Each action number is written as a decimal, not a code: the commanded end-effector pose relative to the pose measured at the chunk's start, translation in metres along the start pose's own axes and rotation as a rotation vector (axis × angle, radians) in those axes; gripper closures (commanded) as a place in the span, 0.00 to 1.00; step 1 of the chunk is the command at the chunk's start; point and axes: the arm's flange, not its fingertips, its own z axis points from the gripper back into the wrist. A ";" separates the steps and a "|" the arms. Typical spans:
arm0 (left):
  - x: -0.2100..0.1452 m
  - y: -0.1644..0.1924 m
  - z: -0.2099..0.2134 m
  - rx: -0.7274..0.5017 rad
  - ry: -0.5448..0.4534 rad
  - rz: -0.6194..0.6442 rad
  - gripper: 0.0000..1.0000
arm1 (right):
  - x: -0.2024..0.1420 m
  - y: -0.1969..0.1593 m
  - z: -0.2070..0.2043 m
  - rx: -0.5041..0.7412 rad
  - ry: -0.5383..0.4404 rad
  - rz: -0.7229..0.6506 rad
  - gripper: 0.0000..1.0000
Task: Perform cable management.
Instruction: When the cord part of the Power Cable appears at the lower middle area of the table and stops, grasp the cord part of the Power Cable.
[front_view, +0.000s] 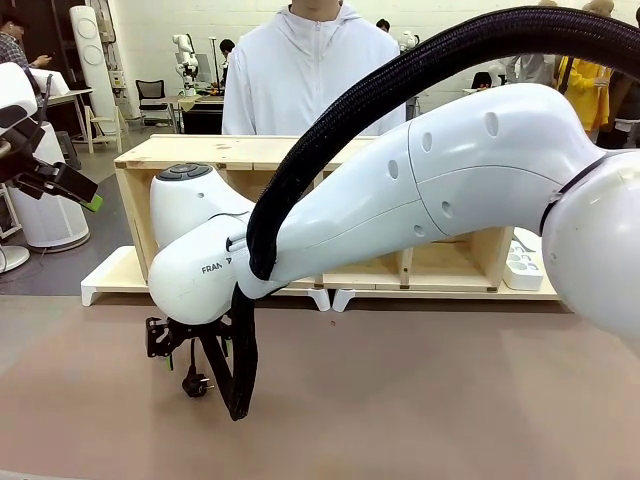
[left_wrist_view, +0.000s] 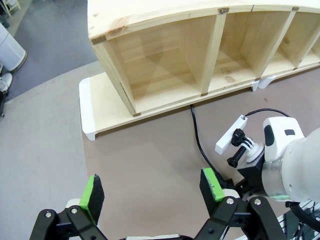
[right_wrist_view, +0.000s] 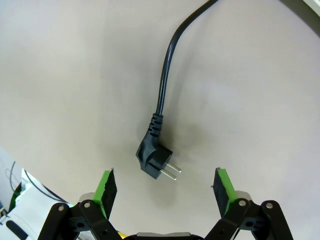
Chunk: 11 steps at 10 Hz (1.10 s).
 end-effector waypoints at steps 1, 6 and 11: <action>0.002 0.001 -0.001 0.003 -0.011 0.003 0.00 | 0.002 0.015 -0.005 -0.006 -0.021 -0.026 0.00; 0.002 0.001 -0.001 0.003 -0.011 0.003 0.00 | 0.013 0.033 -0.030 -0.123 0.000 -0.112 0.00; 0.002 0.001 -0.001 0.003 -0.011 0.003 0.00 | 0.025 0.033 -0.042 -0.165 0.005 -0.083 0.00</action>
